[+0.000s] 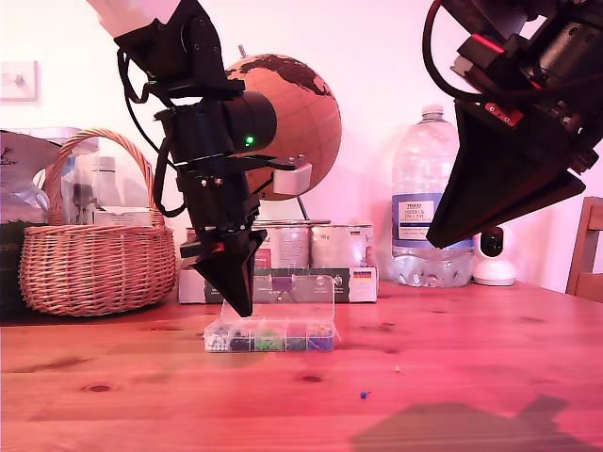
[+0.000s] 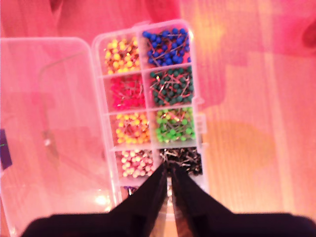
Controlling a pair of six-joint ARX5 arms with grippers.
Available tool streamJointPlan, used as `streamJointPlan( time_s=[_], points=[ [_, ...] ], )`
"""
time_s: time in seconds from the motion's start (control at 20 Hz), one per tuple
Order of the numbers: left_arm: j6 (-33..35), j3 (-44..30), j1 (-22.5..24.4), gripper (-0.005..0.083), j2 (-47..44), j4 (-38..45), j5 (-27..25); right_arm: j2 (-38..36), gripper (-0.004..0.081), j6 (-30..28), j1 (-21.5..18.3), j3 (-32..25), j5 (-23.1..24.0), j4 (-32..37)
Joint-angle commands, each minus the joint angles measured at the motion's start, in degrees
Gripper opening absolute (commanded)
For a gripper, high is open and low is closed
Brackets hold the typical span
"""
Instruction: Sort the loose pins on the table into their correct compartments
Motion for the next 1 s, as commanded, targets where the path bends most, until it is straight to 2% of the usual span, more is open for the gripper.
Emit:
streamJointPlan(
  time_s=[0.0,0.3,0.95],
  points=[
    [0.2,0.0,-0.3,-0.0020,2.5,0.0,0.2,0.2,-0.0013,0.0,-0.2,0.6,-0.4,0.4],
    [0.3,0.0,-0.3,0.0027,2.5,0.1,0.9,0.2,-0.0013,0.0,-0.2,0.6,-0.4,0.4],
    [0.2,0.0,-0.2,0.0027,2.5,-0.2,0.4,0.2,-0.0013,0.0,-0.2,0.6,-0.4,0.1]
  ],
)
